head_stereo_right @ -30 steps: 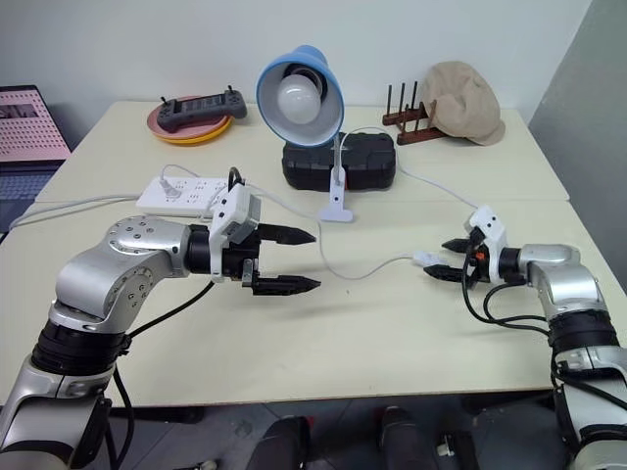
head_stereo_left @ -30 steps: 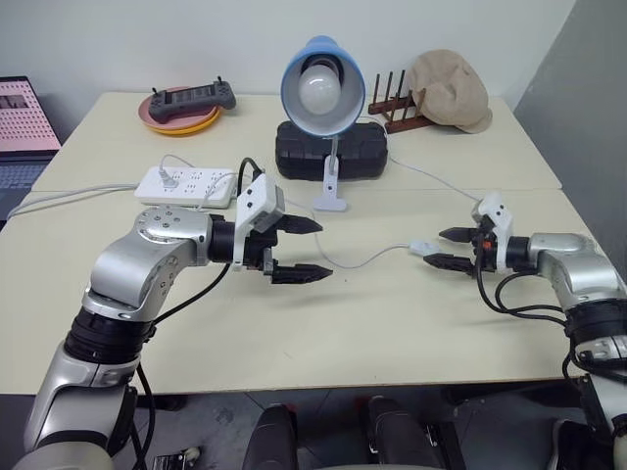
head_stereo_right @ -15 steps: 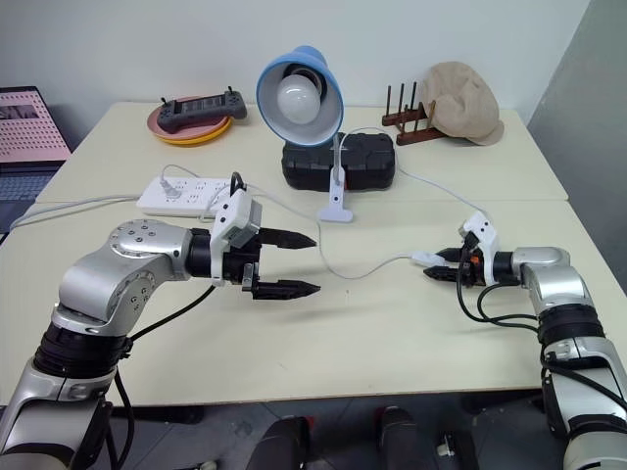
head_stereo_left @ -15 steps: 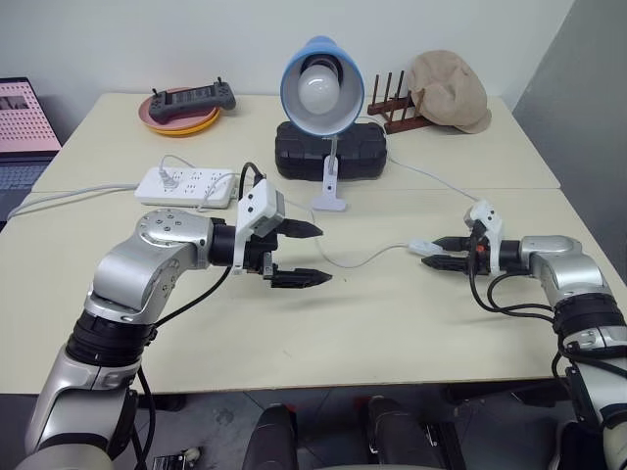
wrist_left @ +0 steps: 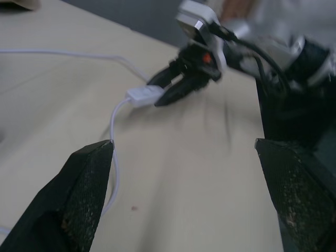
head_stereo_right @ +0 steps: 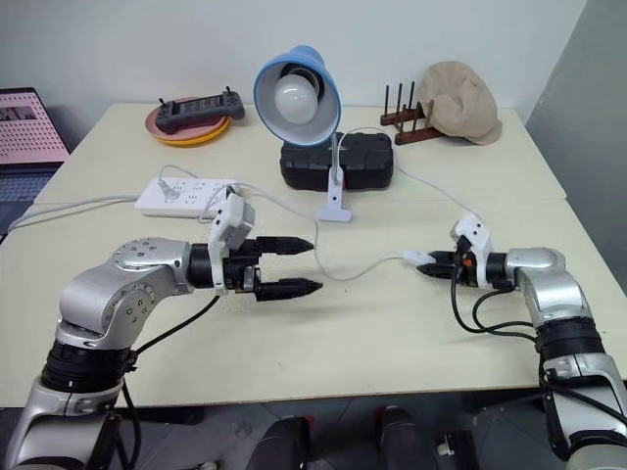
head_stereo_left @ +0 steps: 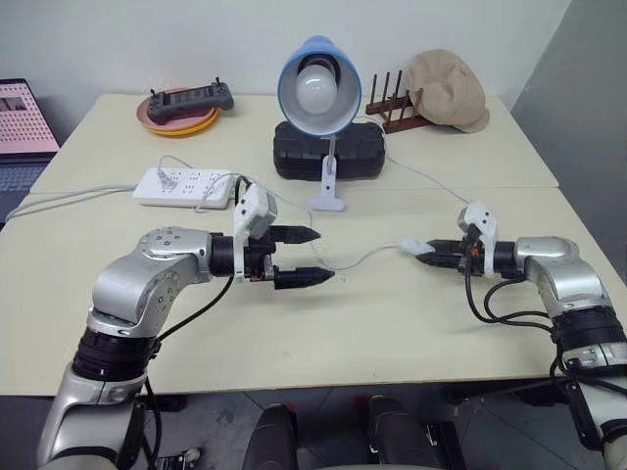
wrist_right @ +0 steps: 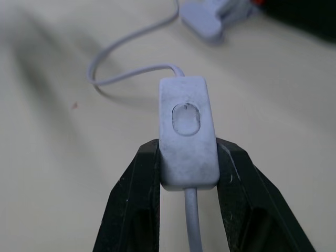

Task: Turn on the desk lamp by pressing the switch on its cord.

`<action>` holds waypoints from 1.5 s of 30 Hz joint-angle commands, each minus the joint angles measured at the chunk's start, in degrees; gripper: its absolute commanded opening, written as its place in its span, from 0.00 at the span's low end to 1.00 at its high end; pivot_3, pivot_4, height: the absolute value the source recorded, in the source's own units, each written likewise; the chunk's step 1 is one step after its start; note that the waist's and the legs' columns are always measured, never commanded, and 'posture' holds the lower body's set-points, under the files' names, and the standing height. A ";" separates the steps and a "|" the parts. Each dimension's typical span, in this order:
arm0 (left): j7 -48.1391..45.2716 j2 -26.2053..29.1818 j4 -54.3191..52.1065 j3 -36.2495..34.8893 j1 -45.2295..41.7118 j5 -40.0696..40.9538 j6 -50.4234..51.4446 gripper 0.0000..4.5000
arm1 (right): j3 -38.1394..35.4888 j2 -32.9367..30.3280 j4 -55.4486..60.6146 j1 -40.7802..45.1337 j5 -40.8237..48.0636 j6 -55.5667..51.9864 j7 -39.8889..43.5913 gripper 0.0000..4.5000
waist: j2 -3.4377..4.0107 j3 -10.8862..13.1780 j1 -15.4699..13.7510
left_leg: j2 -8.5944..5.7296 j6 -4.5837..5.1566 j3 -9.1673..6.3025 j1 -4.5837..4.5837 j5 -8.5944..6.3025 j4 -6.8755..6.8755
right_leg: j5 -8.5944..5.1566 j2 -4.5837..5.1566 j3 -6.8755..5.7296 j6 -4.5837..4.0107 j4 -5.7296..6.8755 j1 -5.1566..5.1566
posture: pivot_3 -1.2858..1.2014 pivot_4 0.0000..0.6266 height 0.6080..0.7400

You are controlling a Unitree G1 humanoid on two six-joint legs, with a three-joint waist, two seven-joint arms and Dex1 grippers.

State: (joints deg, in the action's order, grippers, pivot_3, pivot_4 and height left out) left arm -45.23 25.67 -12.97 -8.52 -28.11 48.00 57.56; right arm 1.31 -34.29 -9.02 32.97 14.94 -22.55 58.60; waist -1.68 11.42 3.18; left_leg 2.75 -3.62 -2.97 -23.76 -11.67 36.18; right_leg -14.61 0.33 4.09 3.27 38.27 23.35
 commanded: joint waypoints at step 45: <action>31.38 -21.42 2.96 -3.40 1.90 24.62 5.47 0.64 | 2.47 4.08 31.79 -9.63 5.05 -4.74 -11.30 0.24 | -0.02 -0.01 -1.30 | -0.09 -0.02 -0.06 0.00 0.00 0.38 | -0.03 -0.02 0.01 -0.06 0.22 -0.05 | 0.52 0.24 1.00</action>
State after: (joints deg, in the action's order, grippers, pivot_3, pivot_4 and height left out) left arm -13.11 4.24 -8.38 -12.68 -26.22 71.22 63.60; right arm 4.53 -29.89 21.74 23.48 19.26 -29.03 47.26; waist -1.71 11.41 1.88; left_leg 2.66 -3.64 -3.03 -23.76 -11.67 36.55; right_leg -14.64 0.31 4.09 3.21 38.48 23.31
